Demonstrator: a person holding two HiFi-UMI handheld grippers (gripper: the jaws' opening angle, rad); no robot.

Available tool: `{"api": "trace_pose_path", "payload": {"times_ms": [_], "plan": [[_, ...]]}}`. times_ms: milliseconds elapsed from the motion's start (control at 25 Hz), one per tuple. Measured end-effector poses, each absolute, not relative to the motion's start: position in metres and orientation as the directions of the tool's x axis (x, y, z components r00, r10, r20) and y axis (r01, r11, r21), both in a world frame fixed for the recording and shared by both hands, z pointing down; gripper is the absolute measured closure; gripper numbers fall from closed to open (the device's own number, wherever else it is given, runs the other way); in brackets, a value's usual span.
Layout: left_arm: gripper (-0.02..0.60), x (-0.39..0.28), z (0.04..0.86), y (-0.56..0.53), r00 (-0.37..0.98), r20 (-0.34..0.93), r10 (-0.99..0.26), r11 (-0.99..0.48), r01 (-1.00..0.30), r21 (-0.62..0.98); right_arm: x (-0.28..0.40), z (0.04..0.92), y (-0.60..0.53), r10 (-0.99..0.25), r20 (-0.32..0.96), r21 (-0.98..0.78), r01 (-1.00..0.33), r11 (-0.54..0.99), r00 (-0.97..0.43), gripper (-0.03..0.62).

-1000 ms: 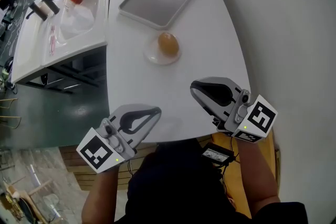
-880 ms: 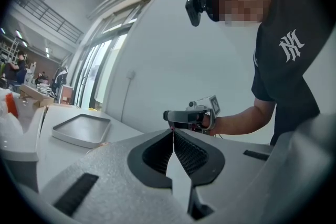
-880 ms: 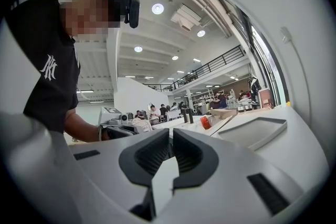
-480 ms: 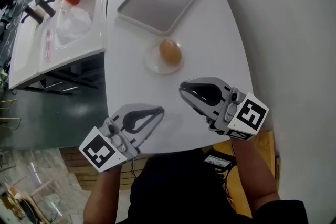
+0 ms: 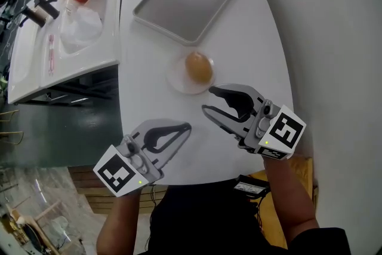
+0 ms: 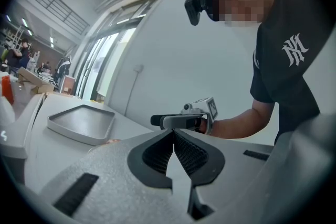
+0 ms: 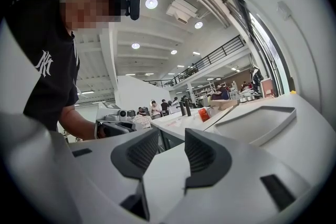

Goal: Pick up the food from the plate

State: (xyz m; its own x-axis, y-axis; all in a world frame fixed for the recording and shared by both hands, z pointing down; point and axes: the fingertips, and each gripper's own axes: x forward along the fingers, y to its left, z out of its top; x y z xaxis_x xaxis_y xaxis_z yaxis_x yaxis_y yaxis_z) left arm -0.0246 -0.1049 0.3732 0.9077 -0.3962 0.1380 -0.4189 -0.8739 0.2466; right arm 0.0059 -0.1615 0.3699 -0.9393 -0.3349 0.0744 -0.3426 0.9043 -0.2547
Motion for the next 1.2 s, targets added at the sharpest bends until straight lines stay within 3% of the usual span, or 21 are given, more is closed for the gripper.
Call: {"api": "trace_pose_path", "payload": {"times_ms": [640, 1200], "plan": [[0.574, -0.028, 0.411, -0.166, 0.911, 0.141, -0.389, -0.859, -0.413, 0.303, -0.009, 0.434, -0.25, -0.399, 0.18, -0.215, -0.432, 0.876, -0.899, 0.288], [0.574, -0.037, 0.442, -0.198, 0.902, 0.153, -0.404, -0.839, -0.432, 0.331, -0.026, 0.496, -0.282, -0.402, 0.387, -0.127, -0.48, 0.868, -0.83, 0.244]]}}
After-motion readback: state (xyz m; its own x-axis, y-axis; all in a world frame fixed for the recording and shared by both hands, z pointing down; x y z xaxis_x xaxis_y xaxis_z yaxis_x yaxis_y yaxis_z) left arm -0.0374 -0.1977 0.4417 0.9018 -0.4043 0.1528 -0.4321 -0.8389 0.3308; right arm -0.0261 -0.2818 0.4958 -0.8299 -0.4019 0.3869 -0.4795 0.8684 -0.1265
